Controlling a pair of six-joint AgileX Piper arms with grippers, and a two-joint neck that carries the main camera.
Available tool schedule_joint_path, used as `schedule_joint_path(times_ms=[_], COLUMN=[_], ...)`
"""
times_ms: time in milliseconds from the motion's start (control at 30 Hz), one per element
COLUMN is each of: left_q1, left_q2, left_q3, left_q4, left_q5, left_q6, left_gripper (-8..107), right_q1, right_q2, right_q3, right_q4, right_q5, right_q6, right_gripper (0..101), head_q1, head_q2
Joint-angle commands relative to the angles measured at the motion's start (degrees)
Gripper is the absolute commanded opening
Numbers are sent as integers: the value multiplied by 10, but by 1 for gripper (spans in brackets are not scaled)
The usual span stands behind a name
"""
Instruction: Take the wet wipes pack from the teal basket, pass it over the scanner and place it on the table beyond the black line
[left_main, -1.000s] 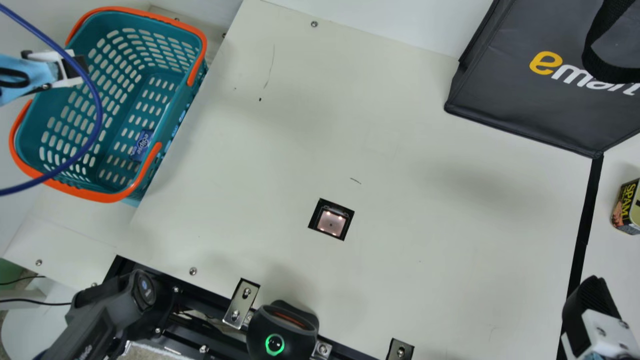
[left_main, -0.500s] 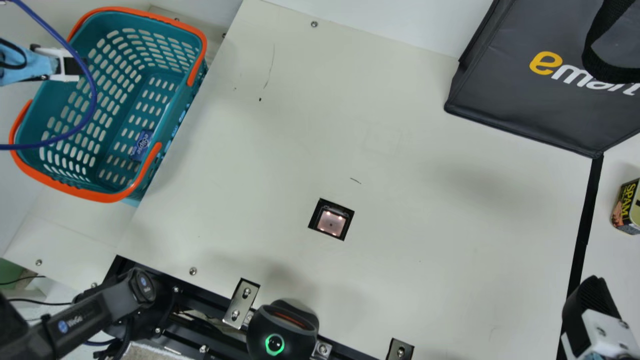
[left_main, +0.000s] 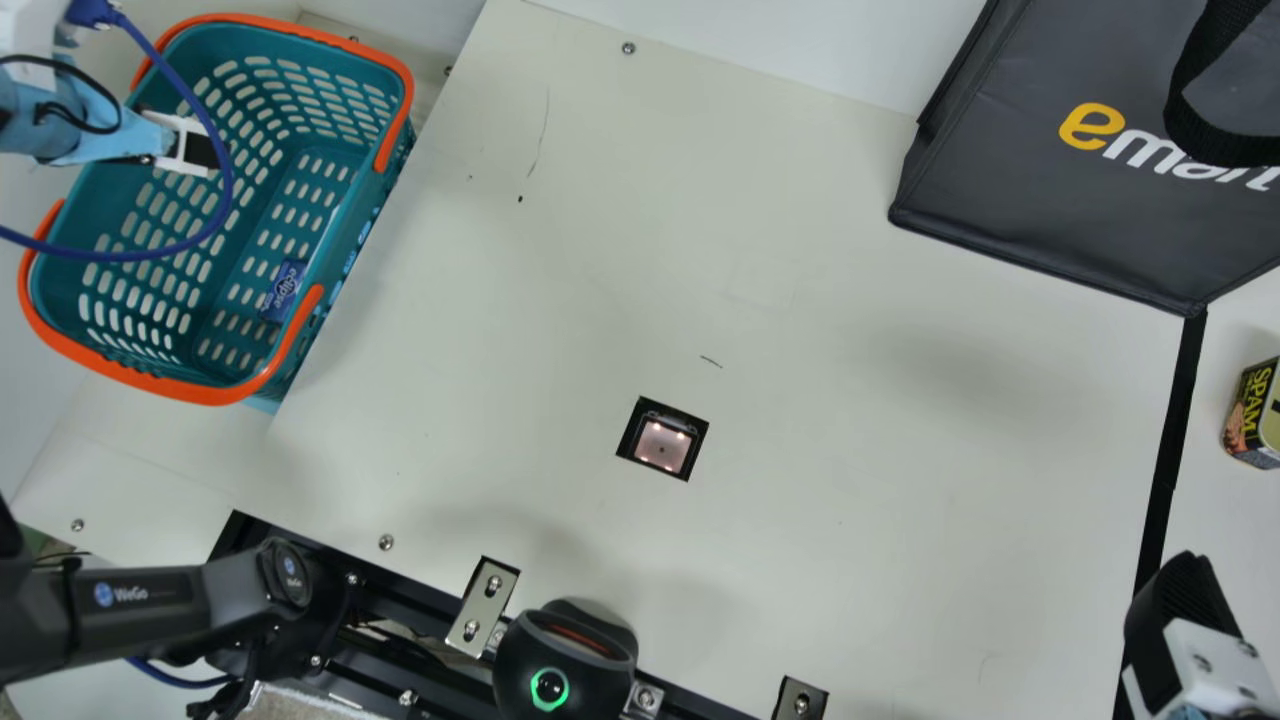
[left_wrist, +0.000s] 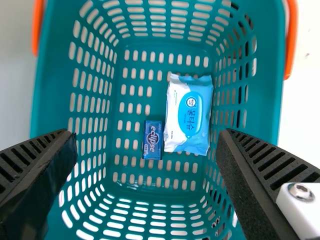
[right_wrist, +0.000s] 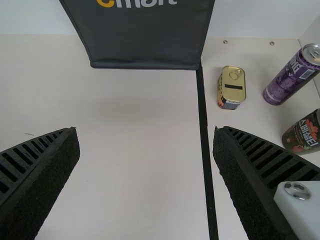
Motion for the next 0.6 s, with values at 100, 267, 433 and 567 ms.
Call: schedule_joint_path(times_ms=[100, 267, 433, 567], left_q1=[-10, -20, -27, -32], left_q2=[42, 80, 115, 139], left_q3=[2, 4, 7, 8], left_q4=[14, 26, 34, 36], left_q5=[-19, -40, -61, -76], left_q6=[-2, -10, -18, -26], left_gripper=[90, 90, 90, 90], right_q1=[0, 0, 0, 0], right_q2=[0, 0, 0, 0], right_q3=[0, 0, 0, 0], right_q4=[0, 0, 0, 0], right_q5=[0, 0, 0, 0], right_q6=[0, 0, 0, 0], right_gripper=[95, 95, 95, 95], head_q1=[-17, -17, -17, -17], head_q2=[1, 1, 1, 1])
